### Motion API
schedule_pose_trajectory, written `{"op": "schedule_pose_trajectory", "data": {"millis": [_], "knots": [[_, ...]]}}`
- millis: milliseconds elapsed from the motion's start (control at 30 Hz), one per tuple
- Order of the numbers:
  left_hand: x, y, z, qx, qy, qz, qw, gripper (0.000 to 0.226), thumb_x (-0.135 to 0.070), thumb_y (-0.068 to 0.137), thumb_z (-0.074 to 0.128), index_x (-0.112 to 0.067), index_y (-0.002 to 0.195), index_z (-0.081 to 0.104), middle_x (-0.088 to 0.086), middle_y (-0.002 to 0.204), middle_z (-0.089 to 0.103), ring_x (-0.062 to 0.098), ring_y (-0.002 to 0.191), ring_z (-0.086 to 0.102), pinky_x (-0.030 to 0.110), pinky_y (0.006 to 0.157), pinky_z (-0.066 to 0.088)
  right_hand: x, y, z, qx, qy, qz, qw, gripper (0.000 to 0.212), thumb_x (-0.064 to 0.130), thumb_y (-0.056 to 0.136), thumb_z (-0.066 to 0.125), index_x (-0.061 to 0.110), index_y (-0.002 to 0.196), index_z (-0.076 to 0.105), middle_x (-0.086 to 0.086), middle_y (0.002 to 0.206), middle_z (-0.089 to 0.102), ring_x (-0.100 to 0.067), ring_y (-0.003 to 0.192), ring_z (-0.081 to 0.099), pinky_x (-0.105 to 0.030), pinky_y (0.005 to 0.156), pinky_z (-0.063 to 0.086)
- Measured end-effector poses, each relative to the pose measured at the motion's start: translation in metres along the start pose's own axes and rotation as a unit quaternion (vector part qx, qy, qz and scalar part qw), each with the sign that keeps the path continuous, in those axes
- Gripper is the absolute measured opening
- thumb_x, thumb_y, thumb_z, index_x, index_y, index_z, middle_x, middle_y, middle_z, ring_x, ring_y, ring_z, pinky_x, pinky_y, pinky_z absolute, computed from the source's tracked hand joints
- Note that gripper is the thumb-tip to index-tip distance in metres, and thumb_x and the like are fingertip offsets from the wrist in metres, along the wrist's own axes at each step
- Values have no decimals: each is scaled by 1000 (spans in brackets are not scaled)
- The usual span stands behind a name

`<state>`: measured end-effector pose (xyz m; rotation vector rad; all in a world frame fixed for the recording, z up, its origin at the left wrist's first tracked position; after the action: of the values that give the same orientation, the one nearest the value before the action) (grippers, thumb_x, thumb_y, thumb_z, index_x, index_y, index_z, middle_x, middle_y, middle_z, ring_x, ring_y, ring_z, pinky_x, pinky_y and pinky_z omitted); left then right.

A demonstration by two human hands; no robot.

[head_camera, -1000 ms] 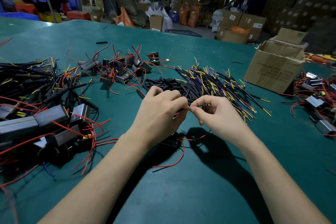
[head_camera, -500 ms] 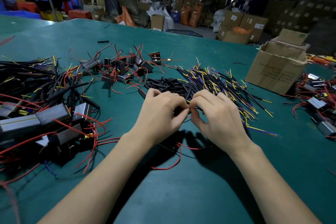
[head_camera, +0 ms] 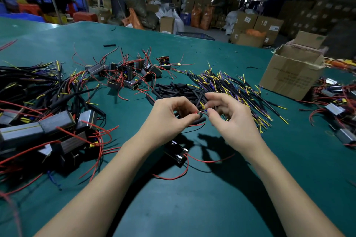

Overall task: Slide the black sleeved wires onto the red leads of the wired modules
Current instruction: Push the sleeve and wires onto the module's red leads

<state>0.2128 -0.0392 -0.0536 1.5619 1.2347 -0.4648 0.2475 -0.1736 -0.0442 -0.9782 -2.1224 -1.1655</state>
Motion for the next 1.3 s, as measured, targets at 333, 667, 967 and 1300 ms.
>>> {"op": "schedule_pose_trajectory", "data": {"millis": [333,667,967,1300], "knots": [[12,-1,6,74,-17,-57,996,20,-28,78,76,-17,89,65,-4,79,67,3,65,56,13,65,42,-14,-1,13,87,136,97,982,16,5,90,61,17,86,70,9,64,67,0,57,52,-10,63,44],[17,0,-6,30,19,-88,996,23,-18,100,43,-12,100,65,2,97,71,16,97,63,33,95,46,-17,-3,14,105,190,116,969,8,5,87,64,12,86,68,6,67,67,-7,60,54,-15,63,42],[58,-10,5,82,-136,-248,956,17,-14,93,58,-11,105,70,7,96,74,18,86,67,21,81,51,-20,-3,12,94,188,124,970,7,2,86,65,8,83,65,7,61,63,-4,57,54,-9,64,43],[47,-9,6,76,-222,-208,950,14,-19,86,66,-28,88,77,1,89,75,24,90,48,41,82,29,-21,-3,10,87,143,127,978,7,3,83,69,9,81,67,9,56,62,-3,55,55,-8,62,43]]}}
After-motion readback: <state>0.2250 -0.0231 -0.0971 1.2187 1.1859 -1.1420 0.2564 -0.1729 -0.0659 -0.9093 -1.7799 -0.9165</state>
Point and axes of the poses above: each hand's wrist, its own y-axis towards the middle knuckle, its own z-axis out of the palm, x = y × z, the point moved 10 cm from there along y, towards the middle knuckle
